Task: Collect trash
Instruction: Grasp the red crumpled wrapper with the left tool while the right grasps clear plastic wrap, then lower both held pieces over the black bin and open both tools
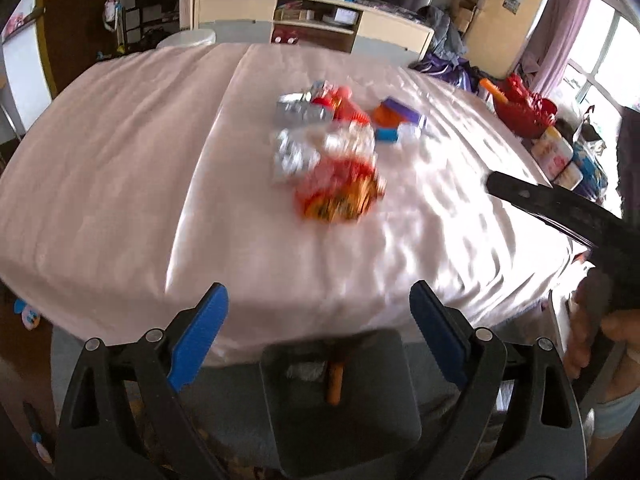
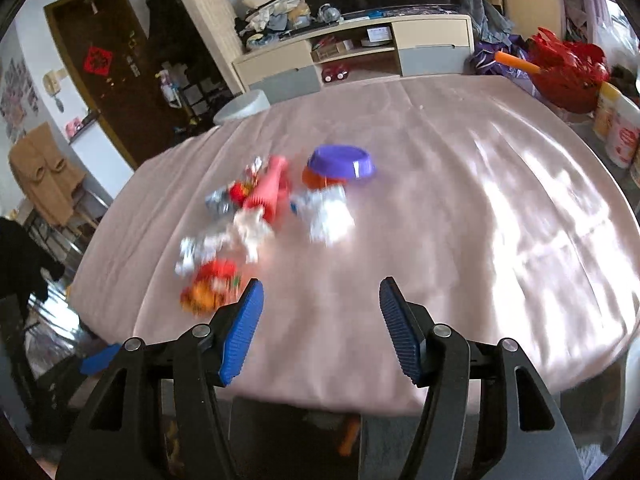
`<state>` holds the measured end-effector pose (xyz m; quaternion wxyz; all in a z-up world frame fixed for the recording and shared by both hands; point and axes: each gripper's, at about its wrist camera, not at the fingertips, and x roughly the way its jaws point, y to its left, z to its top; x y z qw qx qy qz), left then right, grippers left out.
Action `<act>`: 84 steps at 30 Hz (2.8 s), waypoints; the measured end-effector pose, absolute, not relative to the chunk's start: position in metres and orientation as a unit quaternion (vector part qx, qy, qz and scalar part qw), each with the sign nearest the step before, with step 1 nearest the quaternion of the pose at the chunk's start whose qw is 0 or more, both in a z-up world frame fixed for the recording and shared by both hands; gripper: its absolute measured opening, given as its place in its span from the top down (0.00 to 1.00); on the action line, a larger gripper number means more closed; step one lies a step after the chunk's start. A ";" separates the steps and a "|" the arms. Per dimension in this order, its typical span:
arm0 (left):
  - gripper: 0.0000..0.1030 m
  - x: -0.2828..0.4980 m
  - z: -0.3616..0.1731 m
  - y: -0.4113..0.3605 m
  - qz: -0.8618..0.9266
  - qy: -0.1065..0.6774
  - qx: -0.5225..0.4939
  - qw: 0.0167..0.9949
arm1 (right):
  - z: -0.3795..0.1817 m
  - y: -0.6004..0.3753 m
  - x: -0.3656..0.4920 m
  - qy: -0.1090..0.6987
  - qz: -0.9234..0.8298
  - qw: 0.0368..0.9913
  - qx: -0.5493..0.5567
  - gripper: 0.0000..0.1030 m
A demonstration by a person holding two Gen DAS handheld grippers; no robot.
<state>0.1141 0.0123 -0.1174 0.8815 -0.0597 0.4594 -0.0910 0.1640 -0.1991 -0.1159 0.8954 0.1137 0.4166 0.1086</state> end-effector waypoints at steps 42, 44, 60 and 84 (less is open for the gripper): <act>0.47 0.096 -0.124 0.000 -0.090 0.432 -0.015 0.897 | -0.128 -0.199 0.098 0.400 0.134 0.903 0.084 0.76; 0.47 0.076 -0.130 0.007 -0.092 0.436 -0.026 0.895 | -0.131 -0.197 0.081 0.400 0.141 0.902 0.080 0.76; 0.47 0.008 -0.187 0.023 -0.101 0.455 -0.045 0.884 | -0.202 -0.176 0.032 0.466 0.173 0.865 0.069 0.76; 0.41 0.014 -0.259 0.008 -0.129 0.512 -0.054 0.847 | -0.245 -0.163 0.035 0.508 0.180 0.837 0.098 0.65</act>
